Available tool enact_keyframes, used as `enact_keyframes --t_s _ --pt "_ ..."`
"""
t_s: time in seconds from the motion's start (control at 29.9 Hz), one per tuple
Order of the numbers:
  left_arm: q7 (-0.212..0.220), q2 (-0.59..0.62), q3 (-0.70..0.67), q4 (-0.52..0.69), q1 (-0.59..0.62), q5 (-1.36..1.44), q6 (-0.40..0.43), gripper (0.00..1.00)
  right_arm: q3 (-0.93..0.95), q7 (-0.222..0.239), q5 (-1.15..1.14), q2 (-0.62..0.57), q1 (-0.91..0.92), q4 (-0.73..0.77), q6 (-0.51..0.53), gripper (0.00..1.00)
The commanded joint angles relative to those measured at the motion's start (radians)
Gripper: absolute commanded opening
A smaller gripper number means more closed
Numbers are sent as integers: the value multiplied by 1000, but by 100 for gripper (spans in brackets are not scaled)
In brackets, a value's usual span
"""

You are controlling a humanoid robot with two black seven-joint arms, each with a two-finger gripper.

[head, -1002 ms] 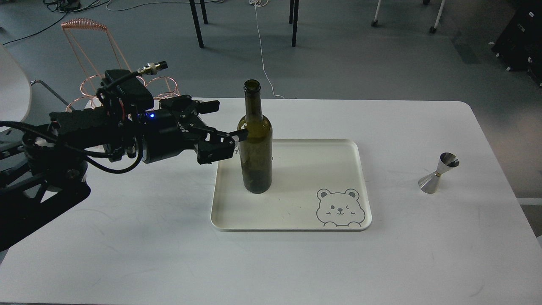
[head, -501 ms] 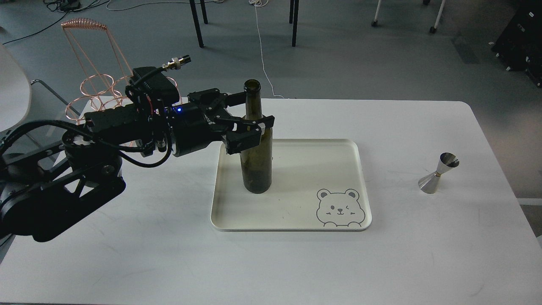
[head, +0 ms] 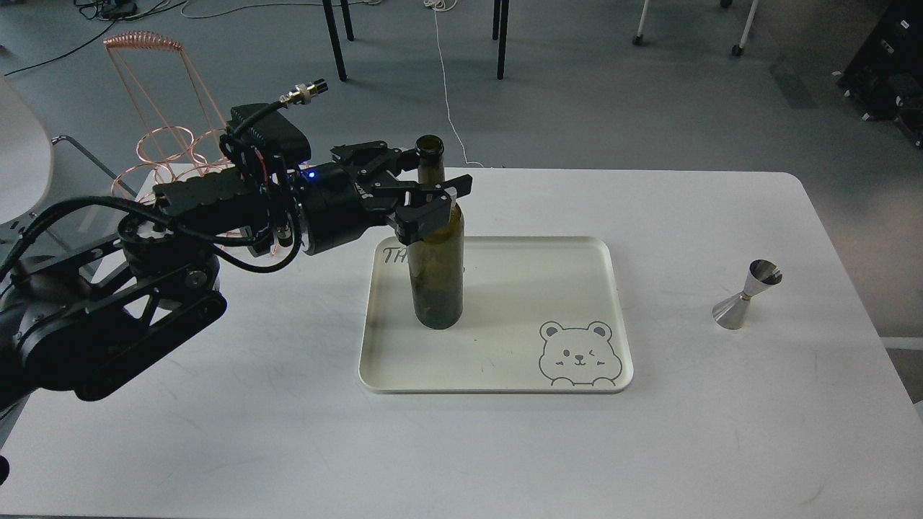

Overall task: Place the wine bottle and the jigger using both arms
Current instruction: 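Lift the bottle with the left gripper and carry it over the rack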

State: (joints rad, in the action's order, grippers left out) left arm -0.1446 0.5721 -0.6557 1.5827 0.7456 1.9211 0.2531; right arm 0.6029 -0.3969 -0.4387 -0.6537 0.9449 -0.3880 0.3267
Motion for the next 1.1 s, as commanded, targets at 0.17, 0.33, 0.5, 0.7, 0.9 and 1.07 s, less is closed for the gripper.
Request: enact_keyframes --t_s 0.17,0.33,0.5,0.7,0.9,1.07 --pt "-1 9 2 -1 8 -4 0 14 0 0 0 0 0 0 0 98" --pt "-4 21 -39 22 9 -10 0 10 0 0 0 0 2 0 0 98" --pt "-7 107 -122 37 52 -71 12 10 0 0 0 -6 3 0 2 98" --pt "-16 319 -111 16 123 -197 12 10 0 0 0 -9 3 0 2 98" --pt "-82 388 -108 -116 158 -189 12 10 0 0 0 -1 3 -2 2 98" --pt "-84 399 -104 -217 212 -198 12 10 -2 0 0 0 3 -3 2 98"
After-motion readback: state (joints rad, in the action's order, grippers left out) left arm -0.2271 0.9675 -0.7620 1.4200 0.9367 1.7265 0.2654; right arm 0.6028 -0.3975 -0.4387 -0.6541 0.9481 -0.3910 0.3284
